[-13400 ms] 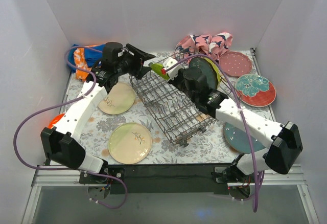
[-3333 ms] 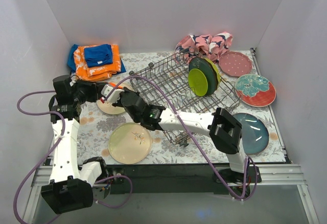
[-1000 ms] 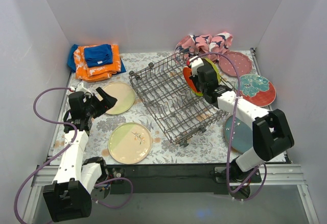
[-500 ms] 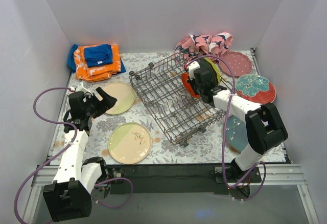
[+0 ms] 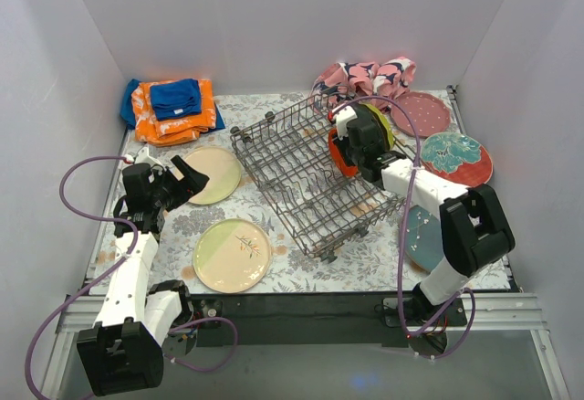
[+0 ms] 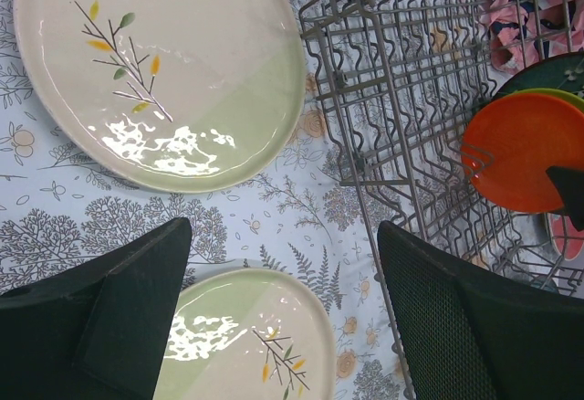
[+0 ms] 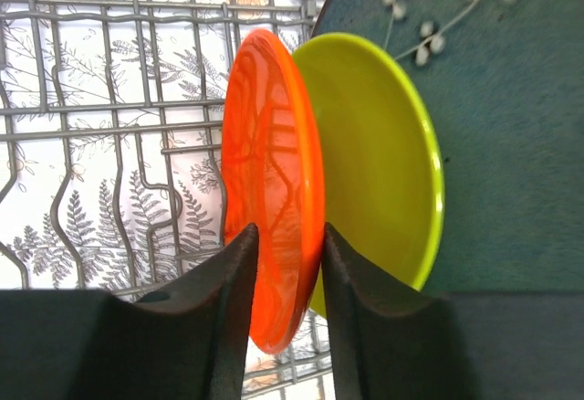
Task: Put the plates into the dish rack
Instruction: Insert the plate into the dish rack, then grab a plate with the left arm
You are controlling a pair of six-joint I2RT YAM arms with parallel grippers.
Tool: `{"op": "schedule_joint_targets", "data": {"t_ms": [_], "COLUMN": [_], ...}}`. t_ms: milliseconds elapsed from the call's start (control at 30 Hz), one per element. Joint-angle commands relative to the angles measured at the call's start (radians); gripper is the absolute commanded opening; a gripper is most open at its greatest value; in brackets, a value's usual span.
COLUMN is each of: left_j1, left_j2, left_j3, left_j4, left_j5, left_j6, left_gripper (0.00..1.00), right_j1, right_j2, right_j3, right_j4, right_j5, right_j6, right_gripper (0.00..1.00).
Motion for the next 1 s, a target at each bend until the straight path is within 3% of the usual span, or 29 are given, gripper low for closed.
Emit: {"op": "schedule_joint_targets", "data": {"t_ms": [0, 267, 300, 367, 467, 633, 767, 967], "left_j1": [-0.004, -0.003, -0.004, -0.004, -0.003, -0.001, 0.01, 0.02], "left_j2": [0.001, 0.012, 0.018, 0.026, 0.058, 0.125, 0.204, 0.28], "left_j3": [0.003, 0.0, 0.0, -0.001, 0.009, 0.031, 0.054, 0.091], "left_j4": [0.006, 0.006, 0.006, 0.006, -0.012, -0.049, -0.083, -0.117], "left_j5": [-0.008, 0.003, 0.001, 0.001, -0.034, -0.101, -0.115, -0.043], "left_j6": [0.017, 0.011, 0.01, 0.008, -0.001, -0.021, -0.044, -0.087], "left_gripper": [0.81, 0.81, 0.81, 0.82, 0.82, 0.83, 0.83, 0.79], "right_j1": [-0.004, -0.004, -0.007, -0.015, -0.061, -0.177, -0.223, -0.234], "right_j2": [-0.09, -0.254, -0.289, -0.329, -0.412, -0.49, -0.515, -0.532], "right_j3": [0.049, 0.009, 0.006, -0.014, -0.046, -0.117, -0.189, -0.229], "right_j4": [-0.001, -0.039, -0.077, -0.118, -0.185, -0.253, -0.242, -0.243], "right_j5": [-0.015, -0.11, -0.175, -0.254, -0.488, -0.925, -1.151, -1.191], "right_j6": [-0.055, -0.166, -0.19, -0.261, -0.314, -0.301, -0.287, -0.305], "right_gripper": [0.41, 0.56, 0.56, 0.71, 0.73, 0.95, 0.97, 0.98]}}
